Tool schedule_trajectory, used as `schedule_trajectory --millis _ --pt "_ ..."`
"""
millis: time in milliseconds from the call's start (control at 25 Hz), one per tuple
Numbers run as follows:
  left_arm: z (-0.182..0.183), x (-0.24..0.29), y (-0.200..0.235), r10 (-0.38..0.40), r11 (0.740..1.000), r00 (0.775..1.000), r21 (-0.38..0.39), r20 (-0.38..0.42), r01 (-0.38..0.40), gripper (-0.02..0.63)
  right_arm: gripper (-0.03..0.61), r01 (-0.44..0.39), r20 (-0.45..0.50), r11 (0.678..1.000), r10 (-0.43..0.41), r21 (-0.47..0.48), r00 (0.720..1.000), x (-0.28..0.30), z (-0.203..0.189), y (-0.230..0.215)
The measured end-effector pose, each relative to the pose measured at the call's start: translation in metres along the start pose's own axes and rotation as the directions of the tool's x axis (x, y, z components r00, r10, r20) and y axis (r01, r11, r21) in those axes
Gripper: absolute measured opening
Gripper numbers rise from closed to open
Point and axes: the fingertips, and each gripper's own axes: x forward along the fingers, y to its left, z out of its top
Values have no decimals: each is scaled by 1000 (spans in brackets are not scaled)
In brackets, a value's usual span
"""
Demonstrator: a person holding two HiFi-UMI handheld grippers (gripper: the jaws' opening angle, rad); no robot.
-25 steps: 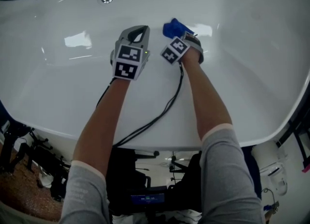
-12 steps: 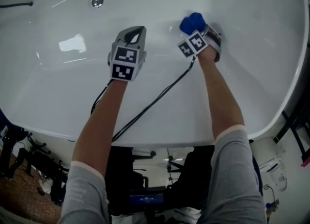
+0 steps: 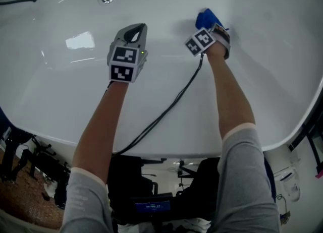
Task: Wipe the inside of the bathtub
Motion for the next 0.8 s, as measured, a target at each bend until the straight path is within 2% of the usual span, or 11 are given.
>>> schedule_trajectory --millis 160,280,400,520,600,680,760,800 --pt "-6 -2 3 0 1000 1000 -11 -3 0 0 104 -24 98 992 36 -123 995 -11 38 48" --pt "-8 0 6 -3 1000 1000 -21 -3 3 2 104 -52 161 975 88 -217 983 -25 68 92" --pt "-6 1 5 -7 1000 1000 -23 1 7 0 104 -145 186 961 191 -236 964 -42 83 125" --pt "-3 -2 0 -15 1000 1000 -24 5 16 0 106 -263 163 929 311 -262 936 -53 84 146" --pt "0 -4 -6 -19 999 1000 -27 6 19 1 106 -294 147 918 341 -267 929 -56 79 142" --pt "6 -4 -14 -26 999 1000 -29 13 26 0 106 -247 141 946 280 -212 950 -54 67 112" --pt "12 -3 -24 -36 999 999 -31 22 36 0 104 -121 95 981 137 -154 986 -47 40 60" --pt "15 -3 -30 -42 999 999 -32 26 43 2 104 -43 50 988 51 -148 997 -42 21 31"
